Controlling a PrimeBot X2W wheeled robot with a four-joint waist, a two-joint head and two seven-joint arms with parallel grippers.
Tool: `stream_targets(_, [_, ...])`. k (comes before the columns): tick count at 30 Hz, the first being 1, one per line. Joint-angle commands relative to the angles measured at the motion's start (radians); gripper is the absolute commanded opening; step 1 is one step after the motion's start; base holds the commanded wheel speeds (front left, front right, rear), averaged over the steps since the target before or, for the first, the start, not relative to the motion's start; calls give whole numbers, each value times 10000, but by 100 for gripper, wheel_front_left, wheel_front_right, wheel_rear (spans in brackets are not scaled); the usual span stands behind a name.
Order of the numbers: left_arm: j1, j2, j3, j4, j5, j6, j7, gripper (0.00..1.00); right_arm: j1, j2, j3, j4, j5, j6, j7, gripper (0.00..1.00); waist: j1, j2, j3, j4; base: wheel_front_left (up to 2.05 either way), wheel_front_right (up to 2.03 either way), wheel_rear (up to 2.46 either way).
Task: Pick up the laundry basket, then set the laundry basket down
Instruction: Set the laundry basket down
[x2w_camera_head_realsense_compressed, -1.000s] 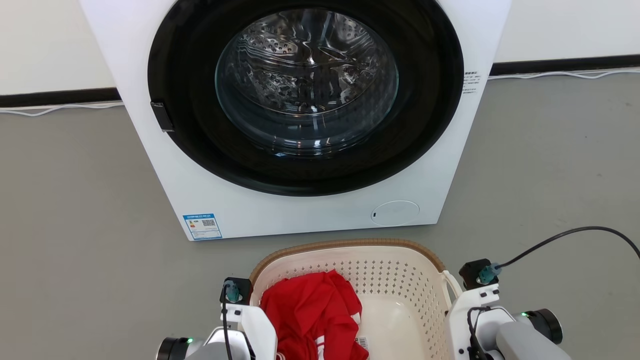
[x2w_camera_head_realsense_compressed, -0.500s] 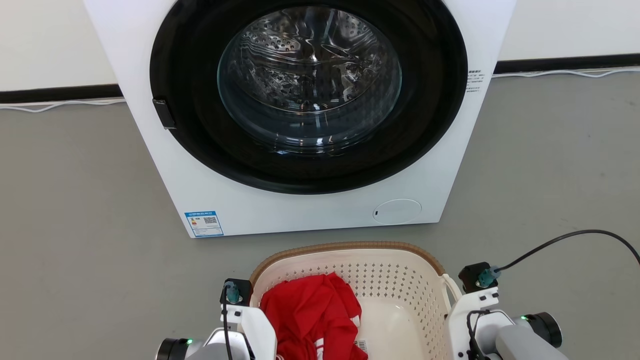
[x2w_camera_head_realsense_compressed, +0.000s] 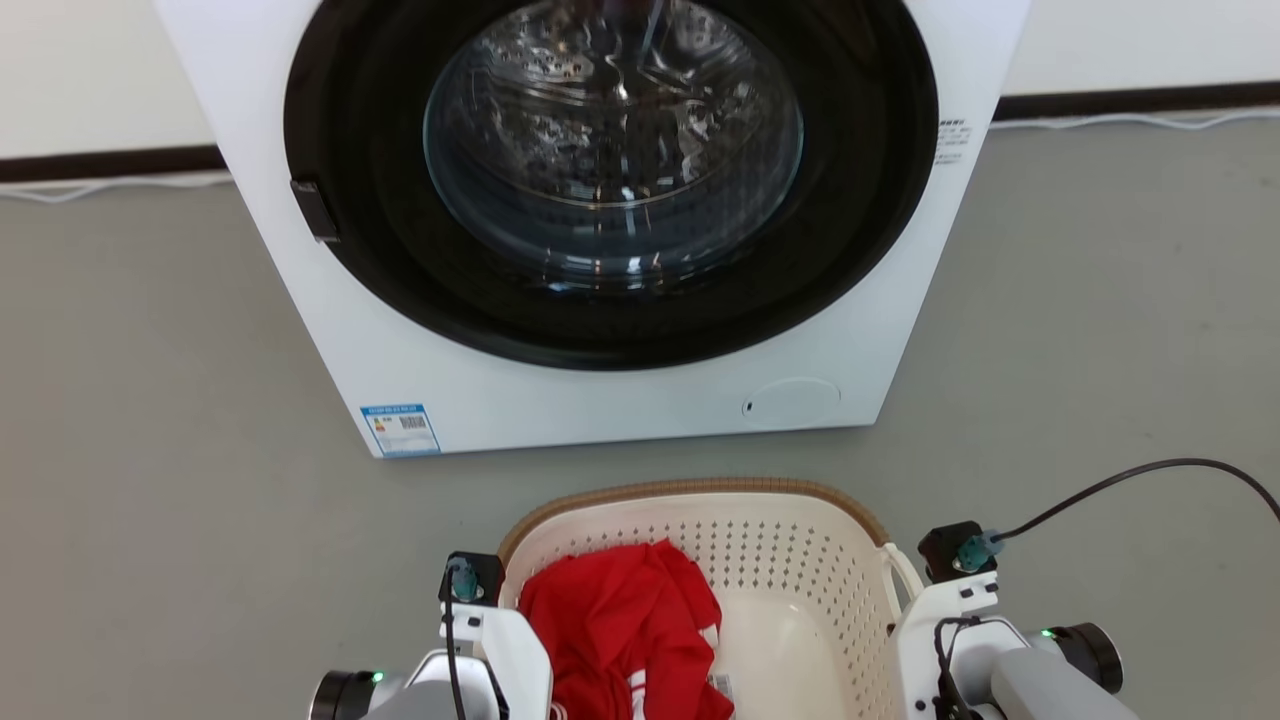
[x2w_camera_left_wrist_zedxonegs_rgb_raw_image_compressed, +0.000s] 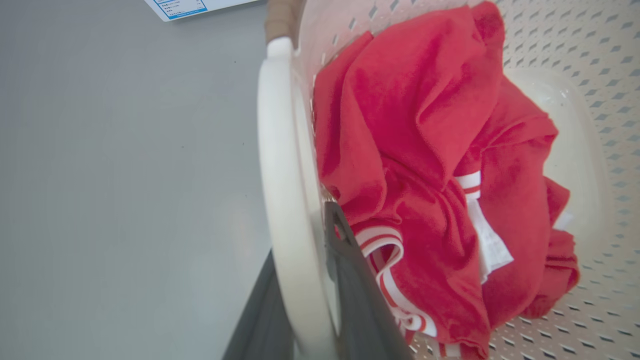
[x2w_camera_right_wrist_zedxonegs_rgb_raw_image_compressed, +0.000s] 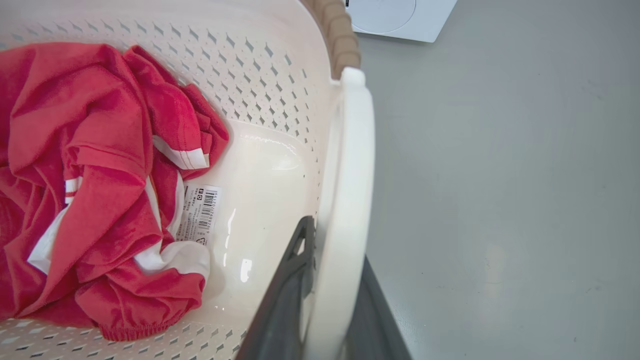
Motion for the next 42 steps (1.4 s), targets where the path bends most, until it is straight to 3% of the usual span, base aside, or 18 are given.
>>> stream_targets(1, [-700,-105,76,-208,-1,-15,-200,0,-240,302,207,-282,25,159,-196,0,0,-1,175,19,0,0,0])
stream_targets(14, [-1918,-105,283,80,-132,168,-639,0,-1252,302,-229,-222,235,159,-1287,0,0,-1,1853,105,0,0,0])
stream_targets(26, [-3712,-105,698,472,-121,155,-1914,0,-2910,302,-230,279,225,159,-2898,0,0,-1,4463,252,0,0,0])
stream_targets(33, [-4222,-105,882,504,-172,105,-2674,0,-3587,302,-227,618,-337,159,-3764,0,0,-1,5743,429,0,0,0])
stream_targets(42, [-5040,-105,1056,80,-111,13,-3296,0,-4503,302,-1313,1256,-1670,159,-4526,0,0,-1,7205,768,0,0,0])
